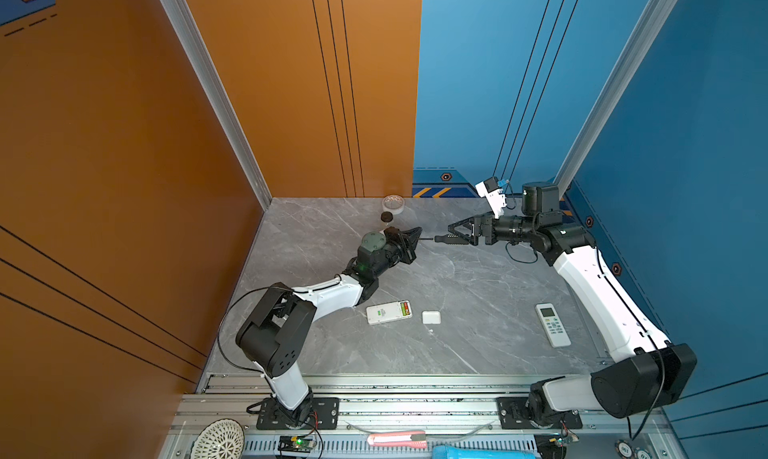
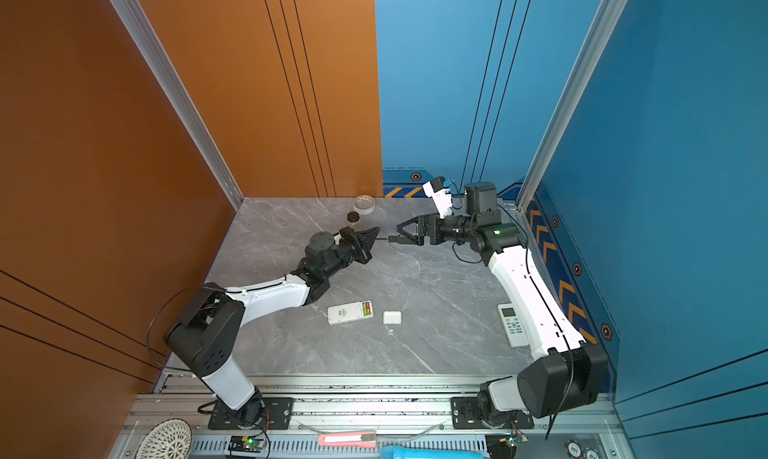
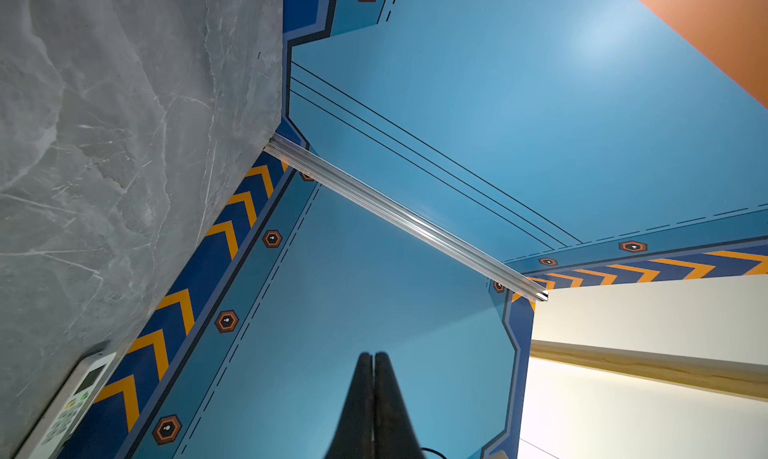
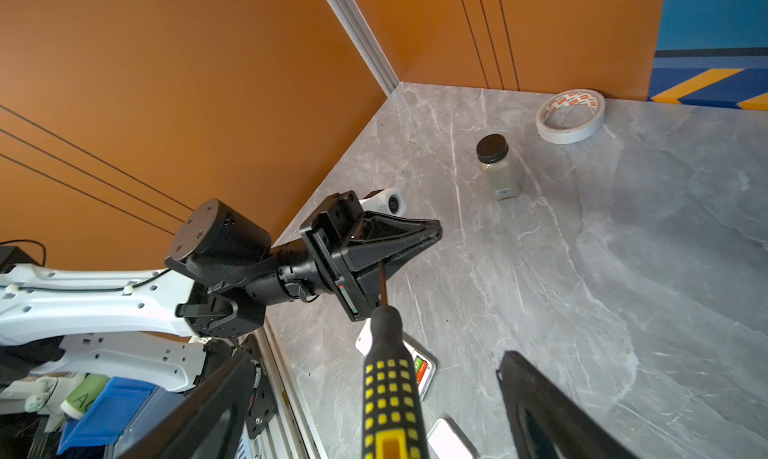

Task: Unload the batteries from the remote control

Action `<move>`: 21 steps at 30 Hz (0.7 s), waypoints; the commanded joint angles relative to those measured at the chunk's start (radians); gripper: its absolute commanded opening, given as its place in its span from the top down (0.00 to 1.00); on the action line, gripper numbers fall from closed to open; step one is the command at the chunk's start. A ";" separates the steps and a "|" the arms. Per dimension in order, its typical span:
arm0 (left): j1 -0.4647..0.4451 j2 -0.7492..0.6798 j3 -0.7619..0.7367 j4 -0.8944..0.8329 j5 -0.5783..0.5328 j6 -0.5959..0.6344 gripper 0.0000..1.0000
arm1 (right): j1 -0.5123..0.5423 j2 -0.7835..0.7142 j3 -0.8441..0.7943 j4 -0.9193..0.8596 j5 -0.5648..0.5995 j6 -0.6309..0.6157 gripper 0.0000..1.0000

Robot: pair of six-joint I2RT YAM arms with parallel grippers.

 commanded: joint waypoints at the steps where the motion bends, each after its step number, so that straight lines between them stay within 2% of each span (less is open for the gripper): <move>1: -0.003 0.006 0.025 0.049 -0.034 -0.109 1.00 | 0.029 0.006 0.025 -0.061 -0.048 -0.057 0.07; 8: -0.007 0.006 0.017 0.066 -0.055 -0.119 1.00 | 0.053 0.013 -0.019 -0.095 0.015 -0.102 0.10; 21: -0.024 0.011 0.013 0.086 -0.076 -0.129 1.00 | 0.083 0.028 -0.072 0.024 0.105 -0.032 0.23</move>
